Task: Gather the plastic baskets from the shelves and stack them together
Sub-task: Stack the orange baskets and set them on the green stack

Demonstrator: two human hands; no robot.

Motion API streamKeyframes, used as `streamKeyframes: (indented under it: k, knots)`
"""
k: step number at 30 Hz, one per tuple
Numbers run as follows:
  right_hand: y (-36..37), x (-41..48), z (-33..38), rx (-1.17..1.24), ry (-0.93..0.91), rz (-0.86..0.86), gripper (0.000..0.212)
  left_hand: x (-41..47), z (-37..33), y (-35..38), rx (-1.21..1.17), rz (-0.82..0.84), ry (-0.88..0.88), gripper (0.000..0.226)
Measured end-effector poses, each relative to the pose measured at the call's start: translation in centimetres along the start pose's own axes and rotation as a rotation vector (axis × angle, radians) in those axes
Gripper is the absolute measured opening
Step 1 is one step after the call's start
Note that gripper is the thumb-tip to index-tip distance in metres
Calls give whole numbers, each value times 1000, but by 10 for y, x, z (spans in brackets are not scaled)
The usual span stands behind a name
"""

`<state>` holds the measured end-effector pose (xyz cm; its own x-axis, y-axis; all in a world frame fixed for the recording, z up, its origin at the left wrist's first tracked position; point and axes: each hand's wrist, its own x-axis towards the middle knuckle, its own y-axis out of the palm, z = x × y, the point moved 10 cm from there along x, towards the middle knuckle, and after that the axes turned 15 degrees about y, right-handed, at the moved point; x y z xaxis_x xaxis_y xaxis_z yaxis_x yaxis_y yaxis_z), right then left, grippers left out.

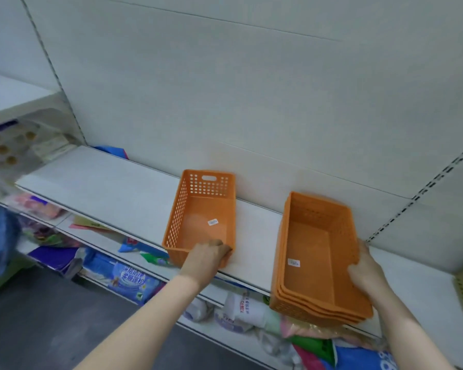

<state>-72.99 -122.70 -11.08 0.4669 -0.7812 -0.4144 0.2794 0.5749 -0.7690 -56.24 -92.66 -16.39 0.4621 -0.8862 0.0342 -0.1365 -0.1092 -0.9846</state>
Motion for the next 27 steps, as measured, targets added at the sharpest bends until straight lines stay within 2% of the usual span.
streamKeyframes:
  k: [1,4,5,7,9,11,12,16,18,24,27]
  knots:
    - [3,-1,3,15,-5,7,63,2,-12,-3,-27,-59,66,11]
    - [14,-6,16,63,-43,48,60,-2,-15,-31,-141,-190,60,45]
    - [18,-6,19,76,-47,62,60,-5,-5,-47,-104,-291,25,52]
    - [26,-6,24,118,-50,97,61,-15,36,-69,-14,-426,-160,56]
    - [34,-5,26,171,-25,129,60,-24,85,-64,-85,-330,-403,61]
    - [39,-3,24,215,24,134,55,-30,114,-41,-300,-171,-583,41]
    - [41,-3,22,212,43,130,53,-30,120,-30,-356,-113,-614,28]
    - [30,-7,20,-30,66,7,32,-29,130,-37,-261,-181,-576,16]
    - [13,-11,23,-47,67,-44,27,-30,132,-41,-250,-232,-567,15]
    - [-72,-30,67,238,-48,-100,22,-19,103,-29,-348,-202,-475,24]
    - [-76,-38,107,381,-136,-50,24,-8,67,-25,-485,-194,-403,33]
